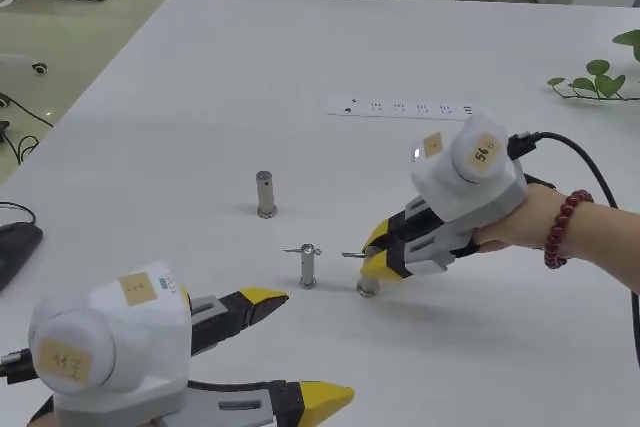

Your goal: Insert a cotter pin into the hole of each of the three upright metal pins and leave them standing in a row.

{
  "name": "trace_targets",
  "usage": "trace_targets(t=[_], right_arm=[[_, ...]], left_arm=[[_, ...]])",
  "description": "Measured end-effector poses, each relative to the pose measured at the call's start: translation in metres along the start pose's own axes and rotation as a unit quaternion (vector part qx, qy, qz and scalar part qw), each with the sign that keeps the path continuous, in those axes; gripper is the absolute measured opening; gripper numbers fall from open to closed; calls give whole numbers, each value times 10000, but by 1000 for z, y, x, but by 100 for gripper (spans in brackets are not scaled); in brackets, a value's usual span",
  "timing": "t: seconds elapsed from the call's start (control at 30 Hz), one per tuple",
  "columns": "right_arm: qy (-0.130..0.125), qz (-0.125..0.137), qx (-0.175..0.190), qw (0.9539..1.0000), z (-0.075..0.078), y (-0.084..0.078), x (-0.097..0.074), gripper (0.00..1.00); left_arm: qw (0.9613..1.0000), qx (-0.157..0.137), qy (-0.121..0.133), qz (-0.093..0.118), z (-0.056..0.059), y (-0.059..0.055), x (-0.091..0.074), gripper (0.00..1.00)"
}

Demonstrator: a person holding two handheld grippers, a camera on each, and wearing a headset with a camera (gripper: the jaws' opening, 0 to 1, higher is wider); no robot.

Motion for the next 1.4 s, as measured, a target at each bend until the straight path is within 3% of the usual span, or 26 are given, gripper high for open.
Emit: trace_targets(t=[0.53,1.4], right_arm=[[38,79,93,9999,0,2,1,16],[25,322,770,9965,-14,11,-7,39]], left_arm=[[10000,20,1,-11,0,-1,0,66],[9999,33,84,70,-1,5,-4,67]])
Point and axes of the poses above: the centre of the closed fingertips' face, and the gripper's own axes: x roughly forward along the fingers, z roughly to its right, y roughly out of its top, the point moved 2 cm from there along -x, roughly backward along the fingers, and after that the axes turned 5 degrees about x, right-handed, at the moved point
